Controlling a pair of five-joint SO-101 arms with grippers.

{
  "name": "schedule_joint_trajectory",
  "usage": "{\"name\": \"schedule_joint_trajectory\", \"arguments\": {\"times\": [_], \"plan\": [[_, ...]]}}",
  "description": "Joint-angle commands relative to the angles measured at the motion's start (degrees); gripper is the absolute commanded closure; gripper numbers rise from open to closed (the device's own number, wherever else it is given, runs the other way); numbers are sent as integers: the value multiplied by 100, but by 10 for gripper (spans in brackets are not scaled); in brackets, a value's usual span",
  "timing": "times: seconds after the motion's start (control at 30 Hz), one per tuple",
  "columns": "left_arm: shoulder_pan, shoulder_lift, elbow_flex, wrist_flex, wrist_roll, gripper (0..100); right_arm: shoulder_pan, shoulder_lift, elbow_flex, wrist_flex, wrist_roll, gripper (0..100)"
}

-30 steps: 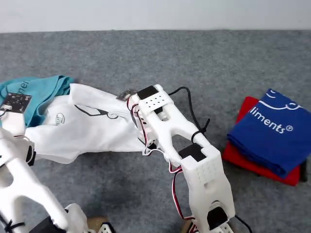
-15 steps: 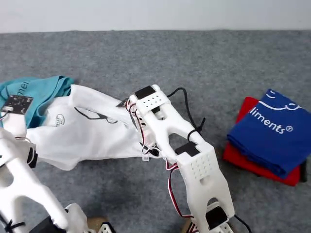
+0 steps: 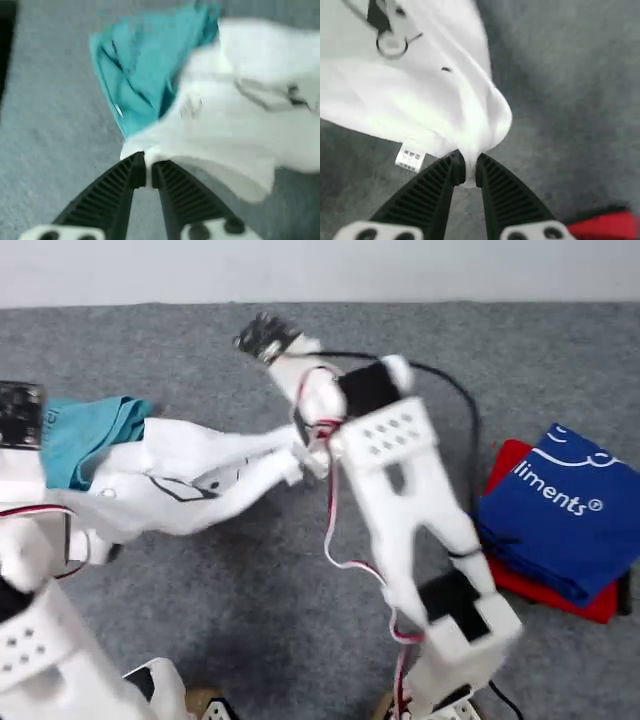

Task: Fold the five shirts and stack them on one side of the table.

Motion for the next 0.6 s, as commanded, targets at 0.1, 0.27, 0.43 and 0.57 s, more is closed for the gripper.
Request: {"name": "schedule_joint_trajectory", "arguments": {"times": [0.1, 0.27, 0.43, 0.57], "plan": [[79, -158, -1033, -1451, 360, 987, 831, -1349, -1125, -189, 44, 988], [88, -211, -1393, -2620, 352, 987, 1279, -1798, -1925, -259, 44, 988], [79, -211, -2018, -3209, 343, 987, 1613, -2105, -2822, -259, 62, 988], [79, -211, -2510, -3455, 343, 987, 1930, -2308, -3341, -259, 62, 988]]}}
